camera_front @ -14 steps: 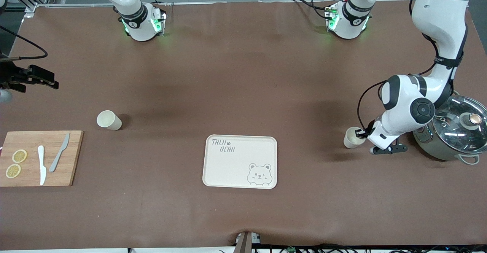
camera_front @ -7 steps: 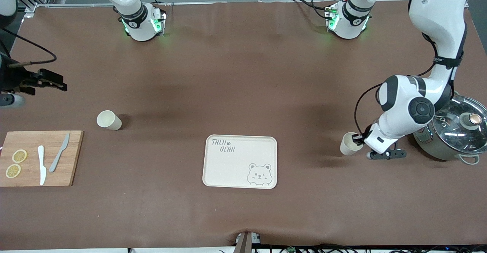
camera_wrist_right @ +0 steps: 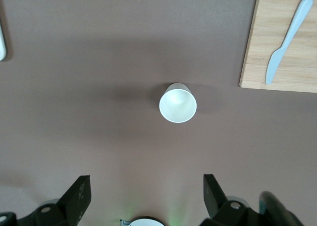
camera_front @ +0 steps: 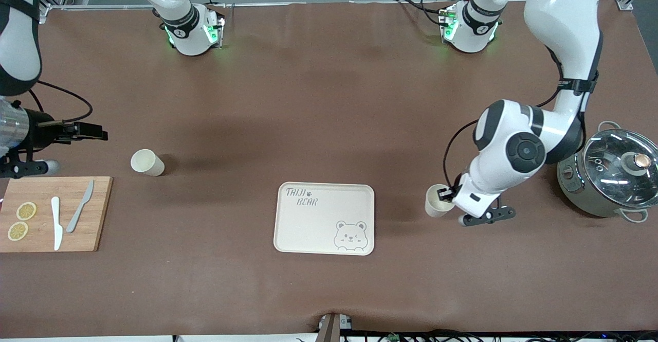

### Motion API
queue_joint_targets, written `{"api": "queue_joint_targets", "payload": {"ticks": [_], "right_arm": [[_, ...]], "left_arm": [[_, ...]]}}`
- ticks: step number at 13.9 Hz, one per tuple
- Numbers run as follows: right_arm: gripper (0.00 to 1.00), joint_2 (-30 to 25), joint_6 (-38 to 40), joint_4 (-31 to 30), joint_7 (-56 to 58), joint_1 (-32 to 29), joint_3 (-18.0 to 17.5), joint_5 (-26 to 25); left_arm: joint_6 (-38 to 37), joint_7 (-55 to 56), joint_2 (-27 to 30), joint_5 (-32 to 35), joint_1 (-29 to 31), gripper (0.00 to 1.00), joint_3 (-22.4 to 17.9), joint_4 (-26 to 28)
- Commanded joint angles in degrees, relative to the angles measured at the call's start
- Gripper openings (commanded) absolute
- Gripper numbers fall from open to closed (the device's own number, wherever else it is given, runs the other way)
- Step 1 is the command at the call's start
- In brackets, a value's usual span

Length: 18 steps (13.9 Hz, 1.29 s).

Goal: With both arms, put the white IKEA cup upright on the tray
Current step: 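Carry the cup to the tray while the right gripper reaches out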

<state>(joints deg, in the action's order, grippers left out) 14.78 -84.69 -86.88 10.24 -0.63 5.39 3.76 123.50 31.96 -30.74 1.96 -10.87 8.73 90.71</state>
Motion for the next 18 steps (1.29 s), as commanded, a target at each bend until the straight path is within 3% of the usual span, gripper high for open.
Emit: {"api": "queue_joint_targets", "payload": {"ticks": [1, 8, 12, 18], "right_arm": [[1.00, 1.74, 0.31, 0.57, 0.83, -0.77, -0.29, 0.98], [1.00, 7.01, -4.16, 3.72, 0.82, -4.90, -0.20, 0.72], [1.00, 8.25, -13.12, 2.60, 0.57, -6.48, -0.20, 0.54], [1.00, 8.77, -13.91, 1.80, 0.31, -5.96, -0.38, 1.15]], "left_arm": [[-1.77, 6.96, -4.15, 0.33, -2.14, 0.00, -0.21, -6.15], [-1.51, 20.67, -11.00, -1.96, -11.44, 0.00, -0.21, -13.62], [1.29, 26.91, -12.85, -1.96, -14.79, 0.00, -0.21, -14.07], [5.87, 28.60, -16.54, -1.96, -15.94, 0.00, -0.21, -14.07]]}}
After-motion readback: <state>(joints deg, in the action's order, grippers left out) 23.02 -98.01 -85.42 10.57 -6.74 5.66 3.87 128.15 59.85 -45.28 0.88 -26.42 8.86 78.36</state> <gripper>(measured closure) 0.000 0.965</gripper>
